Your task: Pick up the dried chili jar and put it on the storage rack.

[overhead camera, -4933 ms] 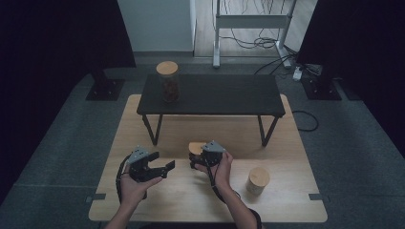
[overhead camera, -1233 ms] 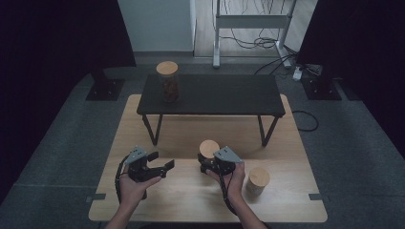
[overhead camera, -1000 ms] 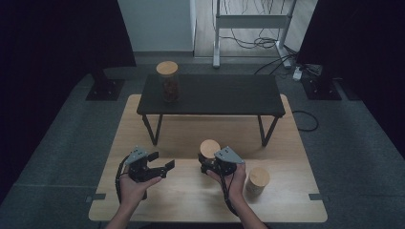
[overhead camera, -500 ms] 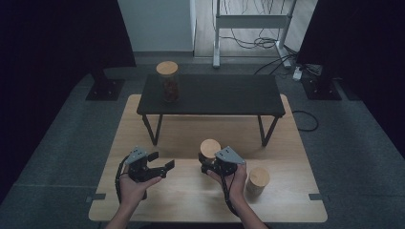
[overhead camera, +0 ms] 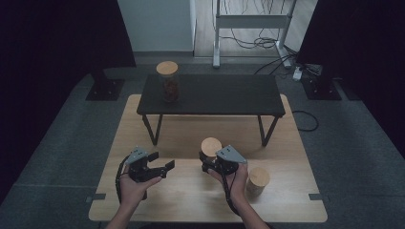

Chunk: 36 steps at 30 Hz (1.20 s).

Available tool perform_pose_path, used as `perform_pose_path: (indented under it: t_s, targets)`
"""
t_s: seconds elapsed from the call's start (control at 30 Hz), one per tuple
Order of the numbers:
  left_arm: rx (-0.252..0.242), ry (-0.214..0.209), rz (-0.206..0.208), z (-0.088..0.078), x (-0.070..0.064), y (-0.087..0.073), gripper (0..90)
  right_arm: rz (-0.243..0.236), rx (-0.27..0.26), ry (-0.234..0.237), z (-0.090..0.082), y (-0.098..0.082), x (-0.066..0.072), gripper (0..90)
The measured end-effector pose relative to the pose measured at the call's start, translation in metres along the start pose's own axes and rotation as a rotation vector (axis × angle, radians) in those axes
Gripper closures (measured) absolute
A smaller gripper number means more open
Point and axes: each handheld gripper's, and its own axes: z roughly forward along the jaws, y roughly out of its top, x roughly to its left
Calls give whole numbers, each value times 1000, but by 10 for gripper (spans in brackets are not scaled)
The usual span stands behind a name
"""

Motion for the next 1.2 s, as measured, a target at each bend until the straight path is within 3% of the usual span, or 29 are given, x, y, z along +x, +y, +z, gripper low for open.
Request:
perform_pose_path:
  t_s: [1.2]
  targets:
    - [5, 0, -4, 1, 1, -1, 147, -29, -45, -6, -16, 25, -3, 254]
